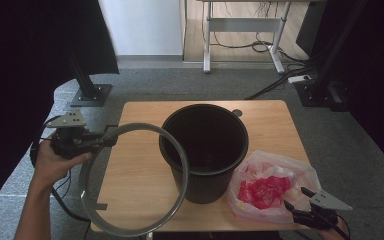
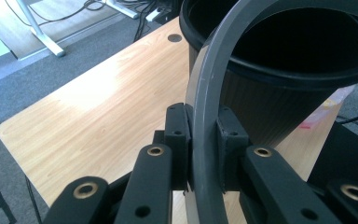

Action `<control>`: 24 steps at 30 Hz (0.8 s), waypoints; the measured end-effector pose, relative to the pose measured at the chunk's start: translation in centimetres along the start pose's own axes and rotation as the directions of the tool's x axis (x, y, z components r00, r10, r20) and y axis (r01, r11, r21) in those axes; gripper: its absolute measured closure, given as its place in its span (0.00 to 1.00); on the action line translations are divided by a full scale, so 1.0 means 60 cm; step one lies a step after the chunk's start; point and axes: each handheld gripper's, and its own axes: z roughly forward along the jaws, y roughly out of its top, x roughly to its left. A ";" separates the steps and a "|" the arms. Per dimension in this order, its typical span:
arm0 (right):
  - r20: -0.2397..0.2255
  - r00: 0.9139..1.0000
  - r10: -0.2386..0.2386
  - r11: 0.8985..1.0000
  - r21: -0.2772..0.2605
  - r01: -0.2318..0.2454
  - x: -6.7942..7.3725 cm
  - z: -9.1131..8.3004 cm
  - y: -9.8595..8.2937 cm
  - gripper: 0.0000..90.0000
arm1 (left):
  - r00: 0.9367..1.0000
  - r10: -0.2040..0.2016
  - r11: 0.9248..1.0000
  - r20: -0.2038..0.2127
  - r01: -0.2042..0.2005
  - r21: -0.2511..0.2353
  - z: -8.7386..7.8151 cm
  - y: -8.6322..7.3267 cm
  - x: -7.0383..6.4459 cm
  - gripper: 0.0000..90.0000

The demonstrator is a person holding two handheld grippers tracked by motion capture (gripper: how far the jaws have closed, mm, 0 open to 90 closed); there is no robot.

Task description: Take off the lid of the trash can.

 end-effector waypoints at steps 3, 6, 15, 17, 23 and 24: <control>0.001 1.000 0.001 1.000 -0.001 -0.001 0.000 0.000 0.000 0.23 | 1.000 -0.005 1.000 -0.001 0.005 0.003 -0.001 -0.008 0.002 0.87; 0.002 1.000 0.001 1.000 0.000 -0.001 0.000 0.000 0.000 0.23 | 1.000 -0.009 1.000 -0.001 0.009 0.006 -0.003 -0.014 0.004 0.87; 0.003 1.000 0.001 1.000 0.004 -0.001 0.000 0.000 0.000 0.23 | 1.000 -0.021 1.000 0.001 0.021 0.012 -0.001 -0.033 0.011 0.87; 0.003 1.000 -0.001 1.000 0.001 0.001 -0.001 -0.001 0.000 0.23 | 1.000 -0.025 1.000 0.004 0.025 0.014 0.000 -0.040 0.014 0.87; 0.006 1.000 0.003 1.000 0.000 -0.003 -0.002 -0.002 0.000 0.23 | 0.999 -0.046 0.999 0.015 0.046 0.014 0.010 -0.063 0.023 0.87; 0.005 1.000 0.002 1.000 0.000 -0.002 -0.001 -0.002 0.000 0.23 | 0.999 -0.049 0.999 0.013 0.049 0.014 0.013 -0.067 0.025 0.87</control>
